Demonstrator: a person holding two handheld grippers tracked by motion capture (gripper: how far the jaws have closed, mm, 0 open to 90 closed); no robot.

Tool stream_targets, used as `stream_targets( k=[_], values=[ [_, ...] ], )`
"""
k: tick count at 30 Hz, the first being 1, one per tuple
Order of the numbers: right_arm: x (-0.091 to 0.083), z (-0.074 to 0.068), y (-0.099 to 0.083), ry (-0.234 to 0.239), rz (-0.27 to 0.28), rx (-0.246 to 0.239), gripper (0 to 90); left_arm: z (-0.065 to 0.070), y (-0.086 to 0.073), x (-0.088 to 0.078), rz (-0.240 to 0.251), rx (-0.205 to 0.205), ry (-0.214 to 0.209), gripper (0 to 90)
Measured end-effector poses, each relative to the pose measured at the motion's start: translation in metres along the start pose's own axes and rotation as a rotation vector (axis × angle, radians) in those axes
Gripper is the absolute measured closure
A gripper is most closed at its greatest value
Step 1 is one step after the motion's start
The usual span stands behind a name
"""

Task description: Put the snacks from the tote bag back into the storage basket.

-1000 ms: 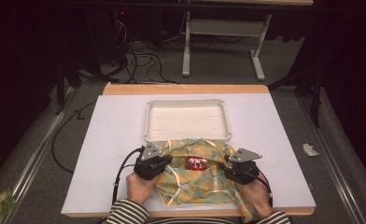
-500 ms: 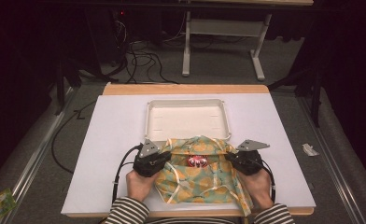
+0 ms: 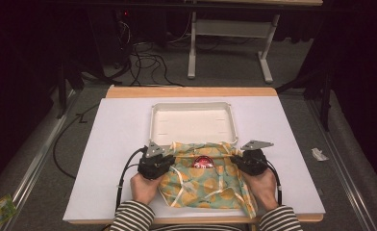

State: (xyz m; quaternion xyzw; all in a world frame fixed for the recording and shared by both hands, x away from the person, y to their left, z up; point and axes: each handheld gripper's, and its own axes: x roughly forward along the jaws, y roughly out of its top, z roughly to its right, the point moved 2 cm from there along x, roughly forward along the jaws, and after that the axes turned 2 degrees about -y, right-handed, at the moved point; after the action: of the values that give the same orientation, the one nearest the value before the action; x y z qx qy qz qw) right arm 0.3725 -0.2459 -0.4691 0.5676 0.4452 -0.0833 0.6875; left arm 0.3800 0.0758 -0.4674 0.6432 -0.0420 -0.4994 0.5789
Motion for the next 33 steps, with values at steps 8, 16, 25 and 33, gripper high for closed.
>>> stream_targets(
  k=[8,16,25,33],
  values=[
    [0.000,-0.003,-0.011,-0.002,-0.020,-0.018,85.8,0.006,-0.007,-0.006,-0.028,0.035,0.002,74.6],
    [-0.006,-0.005,-0.021,-0.030,-0.027,-0.026,75.8,0.008,-0.014,-0.016,-0.033,0.051,0.028,63.0],
    [-0.010,-0.002,-0.027,-0.072,-0.032,-0.034,70.7,0.000,-0.019,-0.021,-0.059,0.046,0.080,58.8],
    [-0.011,-0.001,-0.028,-0.077,-0.036,-0.021,66.3,0.001,-0.022,-0.017,-0.062,0.022,0.061,57.4]
  ],
)
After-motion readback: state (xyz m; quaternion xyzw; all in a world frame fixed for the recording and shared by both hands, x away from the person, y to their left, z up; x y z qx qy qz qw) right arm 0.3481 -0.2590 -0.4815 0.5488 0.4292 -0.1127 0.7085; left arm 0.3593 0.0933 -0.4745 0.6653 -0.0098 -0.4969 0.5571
